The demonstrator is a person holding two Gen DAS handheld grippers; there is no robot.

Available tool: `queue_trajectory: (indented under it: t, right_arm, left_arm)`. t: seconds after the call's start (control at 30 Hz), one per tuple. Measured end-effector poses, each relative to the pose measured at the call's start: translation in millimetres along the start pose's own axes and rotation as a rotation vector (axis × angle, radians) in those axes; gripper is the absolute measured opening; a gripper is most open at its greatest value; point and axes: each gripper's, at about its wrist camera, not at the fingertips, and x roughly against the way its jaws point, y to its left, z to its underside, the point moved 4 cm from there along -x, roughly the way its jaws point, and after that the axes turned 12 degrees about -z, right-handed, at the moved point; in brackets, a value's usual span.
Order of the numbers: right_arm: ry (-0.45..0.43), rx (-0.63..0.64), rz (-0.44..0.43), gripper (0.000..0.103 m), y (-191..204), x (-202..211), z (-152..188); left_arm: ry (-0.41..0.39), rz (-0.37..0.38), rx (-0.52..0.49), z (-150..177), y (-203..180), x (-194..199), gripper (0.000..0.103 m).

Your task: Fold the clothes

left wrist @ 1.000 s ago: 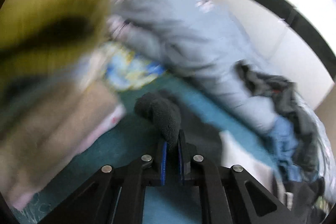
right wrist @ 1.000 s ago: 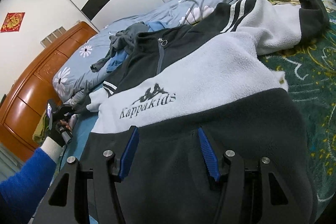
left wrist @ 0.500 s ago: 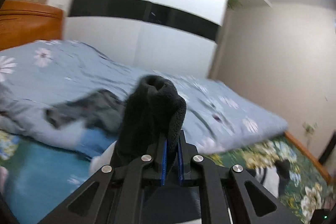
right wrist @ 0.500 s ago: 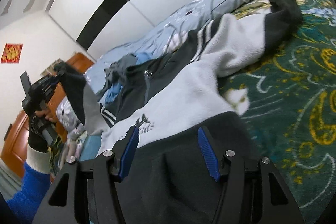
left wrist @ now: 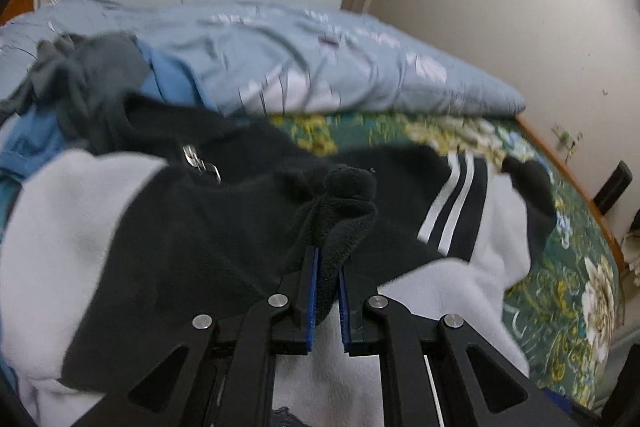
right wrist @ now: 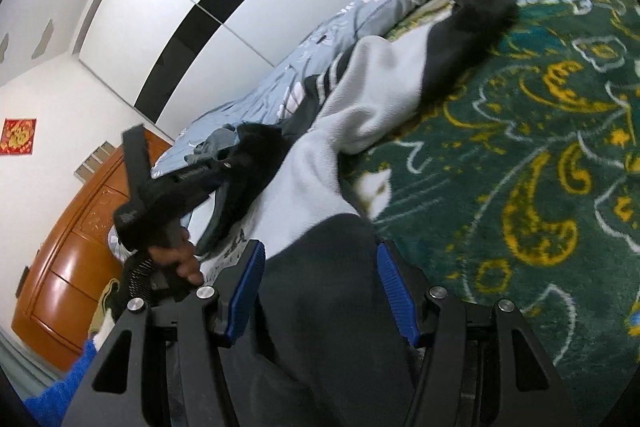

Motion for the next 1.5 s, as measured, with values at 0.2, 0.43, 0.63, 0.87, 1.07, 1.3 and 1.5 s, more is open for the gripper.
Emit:
queue_trajectory:
  t: [0.2, 0.43, 0.63, 0.87, 1.07, 1.3, 1.5]
  right_arm:
    - [0.005, 0.026, 0.013, 0.06, 4.9, 2.8, -3.5]
    - [0.07, 0.093, -0.032, 0.06, 41.5, -28.3, -24.6]
    - [0.18, 0.097, -0.037, 0.06, 61.4, -105.2, -48.1]
    - [0.166, -0.06, 0.028, 0.06, 32.8, -168.2, -68.1]
    - [0.129, -0.151, 0.067, 0.06, 24.1, -202.2, -76.7]
    - [0.078, -0.123, 0.028, 0.013, 58.0, -205.8, -92.1]
    - [-0.037, 0.13, -0.139, 0.012, 109.3, -133.8, -98.7]
  left_arm:
    - [0.027, 0.09, -0.01, 15.3, 21.6, 30.6, 0.054]
    - [-0.106, -0.256, -0.102, 49.6, 108.9, 83.1, 0.068]
    - [-0.019, -0.418, 0.053, 78.7, 189.1, 65.5, 0.069]
    - [0.006, -0.365, 0.323, 87.7, 231.8, 60.0, 0.07]
    - [-0.009, -0.301, 0.408, 95.3, 243.6, 62.7, 0.07]
    - [-0.019, -0.274, 0.423, 98.4, 244.6, 65.4, 0.07]
    - [-0.027, -0.246, 0.436, 98.2, 245.9, 66.5, 0.072]
